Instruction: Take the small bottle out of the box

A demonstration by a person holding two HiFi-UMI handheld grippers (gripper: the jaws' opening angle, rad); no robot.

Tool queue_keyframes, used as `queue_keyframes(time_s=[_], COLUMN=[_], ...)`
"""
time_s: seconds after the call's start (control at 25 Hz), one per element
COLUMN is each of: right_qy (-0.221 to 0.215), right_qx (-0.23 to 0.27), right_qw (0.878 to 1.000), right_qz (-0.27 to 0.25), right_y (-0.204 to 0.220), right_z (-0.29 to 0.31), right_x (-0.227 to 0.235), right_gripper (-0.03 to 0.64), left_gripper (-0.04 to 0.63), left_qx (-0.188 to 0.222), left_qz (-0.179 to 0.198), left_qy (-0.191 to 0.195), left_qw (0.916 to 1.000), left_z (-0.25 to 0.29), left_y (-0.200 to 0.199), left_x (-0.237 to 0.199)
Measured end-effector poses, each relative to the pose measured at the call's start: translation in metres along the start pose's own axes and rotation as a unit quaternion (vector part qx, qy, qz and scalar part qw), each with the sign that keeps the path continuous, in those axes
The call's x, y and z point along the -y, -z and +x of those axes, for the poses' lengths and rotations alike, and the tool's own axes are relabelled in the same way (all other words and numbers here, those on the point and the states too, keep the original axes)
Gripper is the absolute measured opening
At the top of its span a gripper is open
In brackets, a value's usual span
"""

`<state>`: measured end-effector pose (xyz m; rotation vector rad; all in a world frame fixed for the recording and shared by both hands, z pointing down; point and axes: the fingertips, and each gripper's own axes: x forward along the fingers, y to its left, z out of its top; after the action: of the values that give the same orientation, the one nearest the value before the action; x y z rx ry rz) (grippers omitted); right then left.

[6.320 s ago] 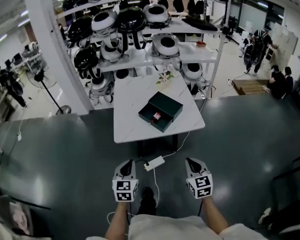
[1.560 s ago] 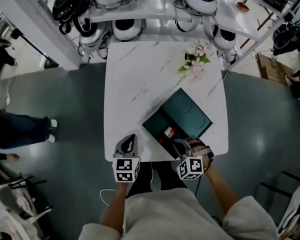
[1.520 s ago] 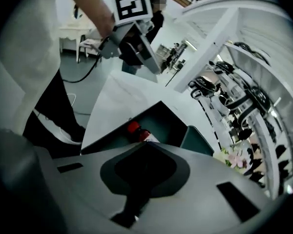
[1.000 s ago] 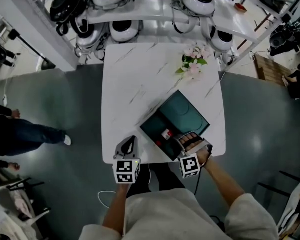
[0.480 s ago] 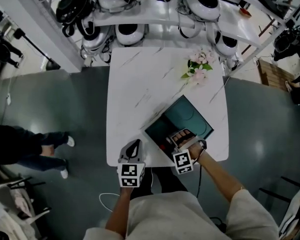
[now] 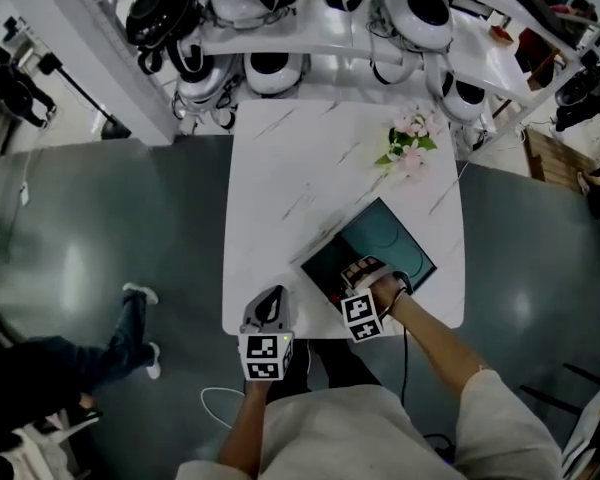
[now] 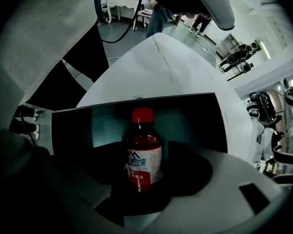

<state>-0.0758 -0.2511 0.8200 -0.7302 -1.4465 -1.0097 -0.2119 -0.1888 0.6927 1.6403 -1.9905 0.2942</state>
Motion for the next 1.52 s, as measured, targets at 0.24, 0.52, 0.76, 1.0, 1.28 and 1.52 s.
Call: queue_keyframes(time_s=[0.24,0.52,0.76,1.0,1.28,1.52], right_qy=[-0.024,-0.012,0.015,0.066,0.118,0.146], right_qx=[-0.010,0.002,0.007,0.028,0.079,0.160], right_qw=[1.000,1.000,0.999,0.992,0.962,0.892], right_qz=[-0.001,0.002,0.030,0.106,0.231,0.397], right_y=[0.000,0.001,0.001,0.004,0.004,0.008], right_z=[0.001,-0.002,-0.011,-0.027,-0.048,-0.065], right_x=[-0.005,-0.006,-0.003,0.011,0.024,0.032], right_gripper=[0.229,0.233,0.233,0.233,0.234,0.233], left_gripper=[0.018,0.018,0.018,0.018,0.018,0.018], left_qx=[-0.002,0.000,0.006,0.012,0.013,0.012], left_qz=[0.005,0.016,0.027,0.034,0.043,0.046], left_qy=[0.003,0.009,0.018,0.023,0.035,0.042], left_qw=[1.0000,0.9998,0.9995,0.9991,0.9984,0.9980], left_z=[0.002,0.000,-0.002,-0.001,0.002,0.006], left_y=[0.000,-0.008,-0.017,-0.023,-0.027,-0.027], left_x=[0.001,0.002,0.004,0.005,0.008,0.013])
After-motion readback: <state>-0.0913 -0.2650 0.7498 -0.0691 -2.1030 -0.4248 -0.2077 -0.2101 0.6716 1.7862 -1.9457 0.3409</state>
